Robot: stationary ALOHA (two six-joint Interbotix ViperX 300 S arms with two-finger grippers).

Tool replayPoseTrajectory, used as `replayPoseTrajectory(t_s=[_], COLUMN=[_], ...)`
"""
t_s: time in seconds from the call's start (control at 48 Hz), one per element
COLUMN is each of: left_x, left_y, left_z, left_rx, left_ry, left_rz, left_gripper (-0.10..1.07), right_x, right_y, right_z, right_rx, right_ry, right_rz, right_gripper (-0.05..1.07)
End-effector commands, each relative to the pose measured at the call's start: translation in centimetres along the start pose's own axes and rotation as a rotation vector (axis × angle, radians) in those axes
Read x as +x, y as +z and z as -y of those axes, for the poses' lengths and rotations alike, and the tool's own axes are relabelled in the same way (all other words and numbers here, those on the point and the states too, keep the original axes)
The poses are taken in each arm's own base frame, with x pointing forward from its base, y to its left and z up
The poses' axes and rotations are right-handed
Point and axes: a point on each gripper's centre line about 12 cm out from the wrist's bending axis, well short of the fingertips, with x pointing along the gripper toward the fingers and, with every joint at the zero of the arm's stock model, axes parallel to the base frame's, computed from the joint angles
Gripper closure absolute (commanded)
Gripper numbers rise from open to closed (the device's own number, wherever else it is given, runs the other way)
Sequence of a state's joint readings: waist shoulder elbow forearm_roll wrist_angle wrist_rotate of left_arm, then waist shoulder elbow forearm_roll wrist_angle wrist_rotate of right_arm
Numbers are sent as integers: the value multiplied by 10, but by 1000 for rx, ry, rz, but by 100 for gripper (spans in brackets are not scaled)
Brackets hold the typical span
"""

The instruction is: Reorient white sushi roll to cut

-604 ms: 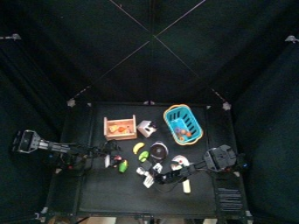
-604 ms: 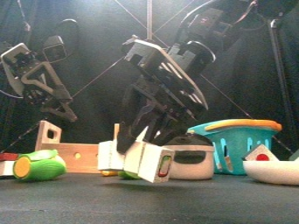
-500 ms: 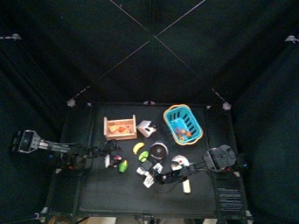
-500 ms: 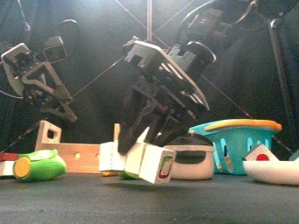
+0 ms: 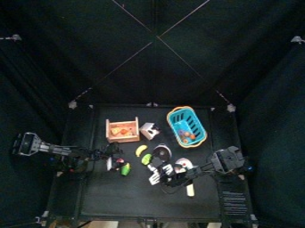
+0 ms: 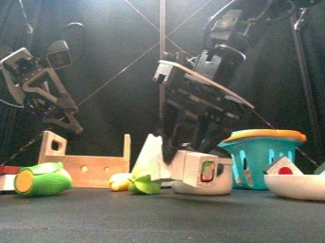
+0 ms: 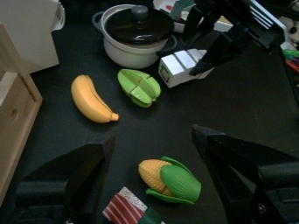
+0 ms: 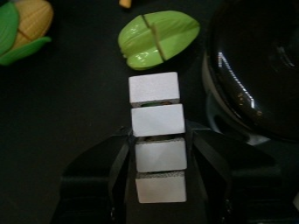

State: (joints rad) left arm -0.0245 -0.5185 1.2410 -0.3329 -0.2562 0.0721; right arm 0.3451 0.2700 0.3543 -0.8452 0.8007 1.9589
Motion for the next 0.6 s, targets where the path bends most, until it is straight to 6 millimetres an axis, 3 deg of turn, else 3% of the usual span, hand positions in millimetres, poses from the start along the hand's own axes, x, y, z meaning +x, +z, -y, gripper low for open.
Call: replayPoseTrajectory(t_s=[0.0, 0.396, 0.583], left_x=[1, 1, 1], left_y=[5, 4, 4], left_z=[1, 1, 1], left_rx=[-2, -2, -2], left_ry=[-3, -3, -3], left_rz=[15, 12, 12], left_gripper=[-4, -4, -4], right_x=[-22, -33, -26], right_y=[7, -16, -22], right_z=[-6, 2, -2], right_rx=[73, 307, 369], right_ry=[57, 29, -13], right_rz=[30, 106, 127], right_gripper=[36, 35, 34])
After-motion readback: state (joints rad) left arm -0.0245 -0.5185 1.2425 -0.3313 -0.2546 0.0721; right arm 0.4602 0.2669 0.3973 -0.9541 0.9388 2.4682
